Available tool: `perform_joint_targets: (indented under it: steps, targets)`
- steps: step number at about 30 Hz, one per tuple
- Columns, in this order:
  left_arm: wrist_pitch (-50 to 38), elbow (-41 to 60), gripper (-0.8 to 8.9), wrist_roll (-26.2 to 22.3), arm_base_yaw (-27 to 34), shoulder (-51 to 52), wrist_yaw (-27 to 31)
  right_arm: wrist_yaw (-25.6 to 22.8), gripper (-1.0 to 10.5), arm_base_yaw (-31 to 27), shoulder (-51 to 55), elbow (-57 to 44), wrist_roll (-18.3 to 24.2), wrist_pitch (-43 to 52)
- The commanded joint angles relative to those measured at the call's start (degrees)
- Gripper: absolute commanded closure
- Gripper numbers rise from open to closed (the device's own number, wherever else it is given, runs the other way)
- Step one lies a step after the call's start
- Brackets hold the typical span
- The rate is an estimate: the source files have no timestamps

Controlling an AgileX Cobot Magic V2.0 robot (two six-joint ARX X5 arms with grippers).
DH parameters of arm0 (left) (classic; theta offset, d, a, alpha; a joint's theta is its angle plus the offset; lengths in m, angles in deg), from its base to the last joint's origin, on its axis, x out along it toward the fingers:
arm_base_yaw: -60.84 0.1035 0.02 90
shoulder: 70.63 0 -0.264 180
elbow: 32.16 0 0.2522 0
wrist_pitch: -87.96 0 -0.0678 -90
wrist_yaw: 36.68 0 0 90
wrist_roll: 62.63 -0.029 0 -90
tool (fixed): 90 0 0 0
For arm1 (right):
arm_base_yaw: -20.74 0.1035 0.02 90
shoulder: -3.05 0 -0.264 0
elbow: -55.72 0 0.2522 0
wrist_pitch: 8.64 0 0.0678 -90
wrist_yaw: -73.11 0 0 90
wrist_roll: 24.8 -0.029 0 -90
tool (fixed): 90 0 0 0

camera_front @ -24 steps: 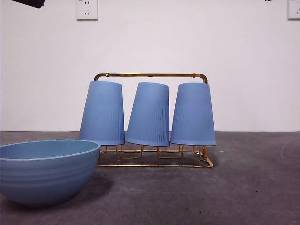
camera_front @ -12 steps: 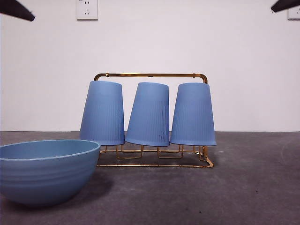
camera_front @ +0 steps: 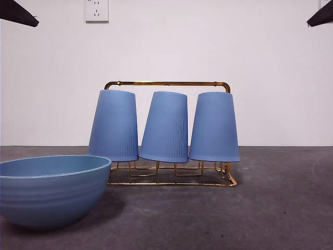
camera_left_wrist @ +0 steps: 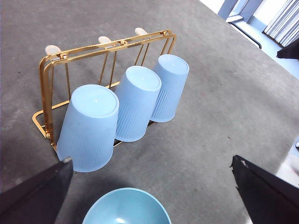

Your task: Right arm lift cup from the cupboard, then place it on the right of the bowl

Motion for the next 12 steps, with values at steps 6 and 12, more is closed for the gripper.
perform_joint_targets:
  steps: [6,12]
  targets:
    - [-0.50,-0.92,2.53,0.00,-1.31,-0.42,-0.28,-8.57,4.0,5.11,-11.98,11.08,-2.62,-7.87]
    - [-0.37,-0.92,2.54,0.00,-2.12,-0.42,-0.28,-13.62,4.0,9.20,-24.79,22.34,-2.38,-15.43]
